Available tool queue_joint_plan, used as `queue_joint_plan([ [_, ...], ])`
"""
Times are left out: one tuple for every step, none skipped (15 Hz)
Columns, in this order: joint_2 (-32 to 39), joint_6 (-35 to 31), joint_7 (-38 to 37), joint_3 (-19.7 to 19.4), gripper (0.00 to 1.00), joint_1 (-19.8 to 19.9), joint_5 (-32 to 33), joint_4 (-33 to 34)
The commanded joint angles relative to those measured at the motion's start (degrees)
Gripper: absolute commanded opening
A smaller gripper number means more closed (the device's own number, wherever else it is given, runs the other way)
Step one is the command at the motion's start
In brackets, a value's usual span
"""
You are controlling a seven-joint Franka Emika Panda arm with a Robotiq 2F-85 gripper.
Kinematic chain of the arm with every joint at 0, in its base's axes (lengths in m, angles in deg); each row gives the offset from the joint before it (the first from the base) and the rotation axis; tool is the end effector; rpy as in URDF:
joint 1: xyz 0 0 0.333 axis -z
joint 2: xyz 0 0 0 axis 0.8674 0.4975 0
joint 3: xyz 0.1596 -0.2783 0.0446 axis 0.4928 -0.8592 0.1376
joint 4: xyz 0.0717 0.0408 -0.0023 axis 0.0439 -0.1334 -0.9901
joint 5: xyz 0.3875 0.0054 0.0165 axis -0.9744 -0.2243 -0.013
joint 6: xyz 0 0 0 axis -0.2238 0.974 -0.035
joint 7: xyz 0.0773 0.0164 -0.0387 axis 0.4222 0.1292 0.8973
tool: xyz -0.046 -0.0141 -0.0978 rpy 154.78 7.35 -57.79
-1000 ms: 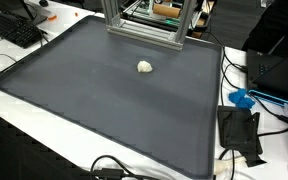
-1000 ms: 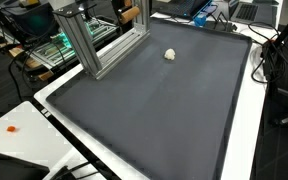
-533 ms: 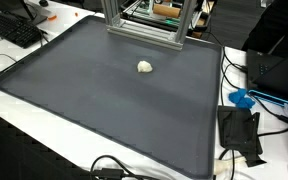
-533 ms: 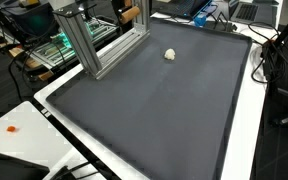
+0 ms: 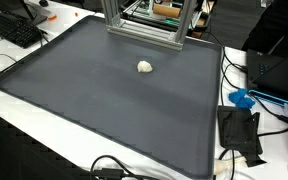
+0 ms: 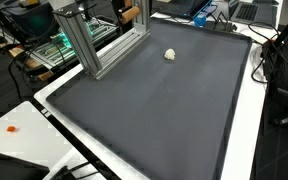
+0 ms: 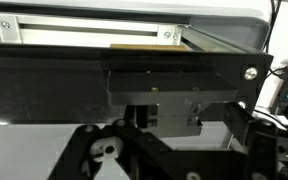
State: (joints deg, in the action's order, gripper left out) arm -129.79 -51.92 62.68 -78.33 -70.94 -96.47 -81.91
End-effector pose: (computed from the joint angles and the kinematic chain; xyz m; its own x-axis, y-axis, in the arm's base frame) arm 0.2816 0.1231 0.4772 0.9851 0.1250 0.1180 0.1361 -0.9865 -0.0911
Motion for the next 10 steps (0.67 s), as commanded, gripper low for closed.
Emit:
queue_joint_plan([
  [0.19,-1.08,-1.36,0.9,0.86,-0.04,-0.04,-0.91],
  [0.34,-0.99,-1.39,0.98,0.85,-0.03,0.15,-0.81],
  [0.45,-0.94,-1.42,1.01,0.83,-0.01,0.27,-0.78],
  [0.69,-0.72,-1.39,1.13,0.82,0.07,0.65,-0.67],
  [0.84,-0.46,-1.32,1.13,0.81,0.09,0.74,-0.56],
  [0.98,-0.31,-1.41,1.32,0.79,0.12,1.01,-0.41],
  [1.13,-0.18,-1.42,1.38,0.79,0.17,1.26,-0.31],
  [1.31,0.0,-1.53,1.53,0.77,0.18,1.42,-0.12],
  [1.53,0.11,-1.51,1.66,0.75,0.28,1.86,-0.05],
  [1.86,0.37,-1.55,1.79,0.71,0.29,2.07,0.11],
])
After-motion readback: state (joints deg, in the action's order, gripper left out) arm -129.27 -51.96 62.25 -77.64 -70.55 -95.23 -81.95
